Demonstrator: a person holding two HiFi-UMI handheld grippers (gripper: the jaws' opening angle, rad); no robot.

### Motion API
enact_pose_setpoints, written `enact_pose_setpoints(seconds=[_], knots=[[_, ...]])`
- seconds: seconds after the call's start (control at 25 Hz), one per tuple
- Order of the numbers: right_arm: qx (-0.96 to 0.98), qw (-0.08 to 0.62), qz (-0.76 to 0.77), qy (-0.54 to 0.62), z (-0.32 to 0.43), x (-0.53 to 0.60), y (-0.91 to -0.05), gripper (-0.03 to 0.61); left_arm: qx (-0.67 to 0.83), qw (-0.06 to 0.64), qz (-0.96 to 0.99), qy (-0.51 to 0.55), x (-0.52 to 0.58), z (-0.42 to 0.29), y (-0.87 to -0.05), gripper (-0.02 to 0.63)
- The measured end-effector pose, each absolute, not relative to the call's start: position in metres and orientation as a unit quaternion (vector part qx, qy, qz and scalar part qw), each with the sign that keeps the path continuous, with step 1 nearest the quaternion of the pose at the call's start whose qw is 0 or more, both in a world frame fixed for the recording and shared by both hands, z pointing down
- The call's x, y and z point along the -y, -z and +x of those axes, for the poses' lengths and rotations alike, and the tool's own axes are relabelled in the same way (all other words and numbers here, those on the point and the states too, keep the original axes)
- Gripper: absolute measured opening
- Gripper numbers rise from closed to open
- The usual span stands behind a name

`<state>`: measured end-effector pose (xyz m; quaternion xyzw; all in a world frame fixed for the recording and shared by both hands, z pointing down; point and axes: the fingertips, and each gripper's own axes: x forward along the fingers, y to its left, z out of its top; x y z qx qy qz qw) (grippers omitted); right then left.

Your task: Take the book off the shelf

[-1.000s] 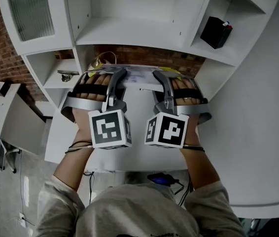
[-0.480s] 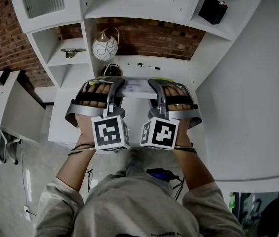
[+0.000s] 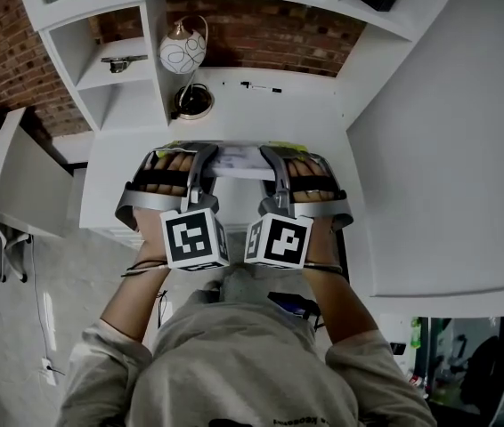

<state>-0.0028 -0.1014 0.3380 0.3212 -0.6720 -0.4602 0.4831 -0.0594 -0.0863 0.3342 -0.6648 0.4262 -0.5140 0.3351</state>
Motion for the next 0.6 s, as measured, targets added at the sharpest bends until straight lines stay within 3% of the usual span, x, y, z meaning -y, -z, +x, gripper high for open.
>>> enact_pose_setpoints(seconds=[0.6], knots=[[0.681,0.484,0.304,0.458,0.019,0.111,-0.405,0.087,-0.431,0.303,-0.679,0.511,0.095,-0.037,-0.404,0.089]])
